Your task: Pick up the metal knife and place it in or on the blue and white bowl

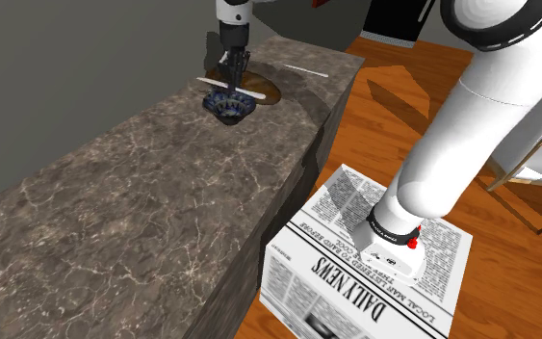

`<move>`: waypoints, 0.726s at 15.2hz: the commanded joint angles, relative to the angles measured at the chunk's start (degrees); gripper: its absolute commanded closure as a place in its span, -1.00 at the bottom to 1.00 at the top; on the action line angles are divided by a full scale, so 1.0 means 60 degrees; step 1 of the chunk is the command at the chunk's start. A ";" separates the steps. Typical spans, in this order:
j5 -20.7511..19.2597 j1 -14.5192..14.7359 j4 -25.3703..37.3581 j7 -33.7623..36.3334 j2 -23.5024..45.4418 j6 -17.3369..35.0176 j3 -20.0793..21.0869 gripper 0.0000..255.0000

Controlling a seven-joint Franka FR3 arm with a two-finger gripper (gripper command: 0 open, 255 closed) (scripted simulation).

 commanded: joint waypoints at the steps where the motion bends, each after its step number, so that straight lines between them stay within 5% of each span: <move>1: -0.0007 -0.0178 0.0716 -0.0341 0.0607 -0.0138 -0.0171 1.00; 4: 0.0017 -0.0425 0.1960 -0.0756 0.1510 -0.0516 -0.0367 1.00; 11: 0.0041 -0.0421 0.1198 -0.0826 0.1613 0.0346 -0.0357 1.00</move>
